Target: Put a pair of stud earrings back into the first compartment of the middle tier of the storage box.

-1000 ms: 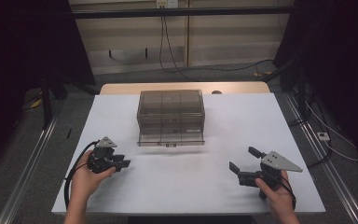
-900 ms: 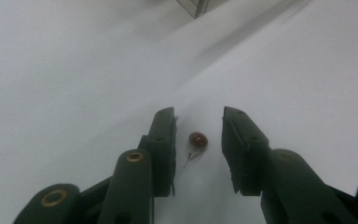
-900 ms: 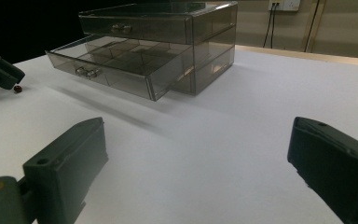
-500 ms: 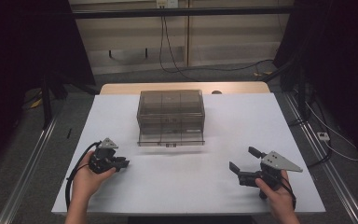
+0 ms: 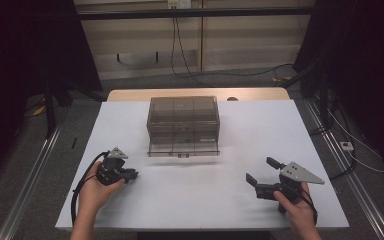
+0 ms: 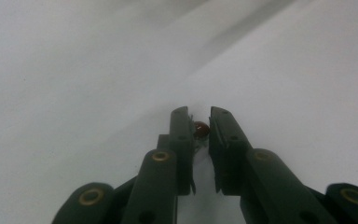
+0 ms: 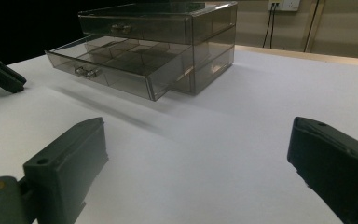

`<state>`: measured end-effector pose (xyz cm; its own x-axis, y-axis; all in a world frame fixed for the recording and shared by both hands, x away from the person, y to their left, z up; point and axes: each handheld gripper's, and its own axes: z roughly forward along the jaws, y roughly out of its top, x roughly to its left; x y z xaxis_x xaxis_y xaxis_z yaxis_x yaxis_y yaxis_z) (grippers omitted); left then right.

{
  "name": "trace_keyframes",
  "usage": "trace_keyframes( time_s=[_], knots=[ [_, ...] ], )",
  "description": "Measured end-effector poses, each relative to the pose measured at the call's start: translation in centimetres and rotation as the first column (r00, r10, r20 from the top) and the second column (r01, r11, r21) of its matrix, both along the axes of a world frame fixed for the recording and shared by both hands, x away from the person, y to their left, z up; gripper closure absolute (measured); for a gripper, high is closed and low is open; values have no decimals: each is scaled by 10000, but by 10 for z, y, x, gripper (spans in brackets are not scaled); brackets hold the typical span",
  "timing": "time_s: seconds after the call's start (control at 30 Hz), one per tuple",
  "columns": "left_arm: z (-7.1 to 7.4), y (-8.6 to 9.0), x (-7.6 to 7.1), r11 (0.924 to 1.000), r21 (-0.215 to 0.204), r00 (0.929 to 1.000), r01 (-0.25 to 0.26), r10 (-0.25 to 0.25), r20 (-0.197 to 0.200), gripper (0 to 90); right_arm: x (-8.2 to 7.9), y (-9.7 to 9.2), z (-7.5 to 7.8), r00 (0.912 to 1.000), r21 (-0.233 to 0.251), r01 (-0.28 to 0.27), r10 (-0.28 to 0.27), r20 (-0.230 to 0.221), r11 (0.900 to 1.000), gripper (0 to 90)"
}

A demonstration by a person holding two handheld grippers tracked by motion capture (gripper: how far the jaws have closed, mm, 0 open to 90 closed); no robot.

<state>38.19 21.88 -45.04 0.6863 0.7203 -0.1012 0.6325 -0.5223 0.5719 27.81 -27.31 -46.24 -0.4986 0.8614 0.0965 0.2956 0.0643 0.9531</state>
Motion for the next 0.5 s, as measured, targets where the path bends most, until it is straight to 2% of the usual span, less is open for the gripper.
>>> trace_keyframes(
  time_s=[0.27,0.37,0.5],
  knots=[
    [1,-1,1,9995,-107,9994,-281,279,-183,803,0,-1,0,10000,-7,6,-6,15,10000,44],
    [1,-2,2,9991,-310,9994,-276,269,-214,831,0,-1,0,10000,-3,23,-23,12,10000,45],
    [1,-4,3,9990,-325,9992,-311,303,-276,831,0,-1,0,10000,6,30,-30,3,10000,44]
  ],
)
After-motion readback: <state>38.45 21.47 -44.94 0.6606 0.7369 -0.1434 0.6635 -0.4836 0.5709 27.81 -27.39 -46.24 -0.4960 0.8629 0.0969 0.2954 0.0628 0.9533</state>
